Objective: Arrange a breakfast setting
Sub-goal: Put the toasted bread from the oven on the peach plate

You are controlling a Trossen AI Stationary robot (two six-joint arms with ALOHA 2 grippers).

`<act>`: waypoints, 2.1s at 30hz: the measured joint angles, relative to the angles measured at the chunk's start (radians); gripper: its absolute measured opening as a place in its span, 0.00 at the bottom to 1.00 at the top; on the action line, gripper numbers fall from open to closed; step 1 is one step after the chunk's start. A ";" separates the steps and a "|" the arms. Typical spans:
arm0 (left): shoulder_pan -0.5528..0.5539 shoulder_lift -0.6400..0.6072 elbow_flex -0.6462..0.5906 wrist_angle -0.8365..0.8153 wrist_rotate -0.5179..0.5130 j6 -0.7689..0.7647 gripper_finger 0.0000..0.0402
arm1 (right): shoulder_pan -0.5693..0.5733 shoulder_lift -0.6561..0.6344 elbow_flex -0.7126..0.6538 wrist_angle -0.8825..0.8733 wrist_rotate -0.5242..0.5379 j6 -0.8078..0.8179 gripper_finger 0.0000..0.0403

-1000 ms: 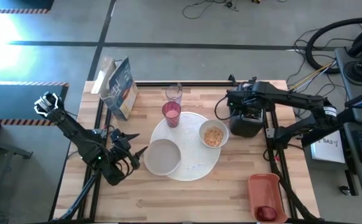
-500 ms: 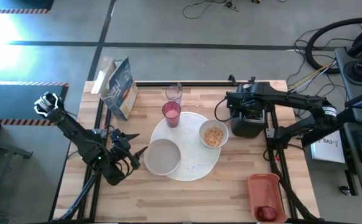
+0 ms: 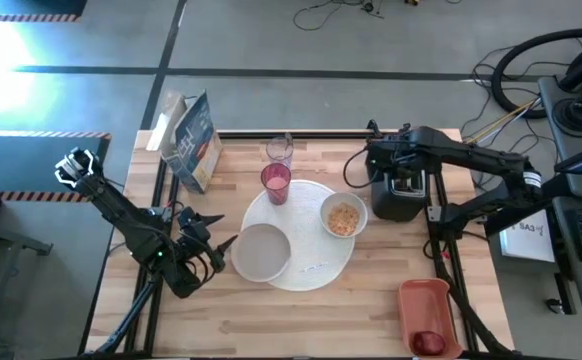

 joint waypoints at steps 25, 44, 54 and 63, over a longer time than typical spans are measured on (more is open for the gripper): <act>0.000 0.000 0.000 0.012 0.000 0.000 0.76 | 0.026 -0.005 0.315 0.004 -0.101 -0.098 0.03; 0.000 0.000 0.000 0.017 0.001 -0.008 0.76 | 0.433 0.307 0.141 0.898 -0.233 -0.250 0.03; -0.012 -0.003 0.000 0.016 0.047 -0.008 0.76 | 0.451 0.496 0.141 1.158 -0.288 -0.291 0.03; -0.019 -0.007 0.000 0.016 0.051 -0.008 0.76 | 0.451 0.583 0.141 1.295 -0.293 -0.319 0.03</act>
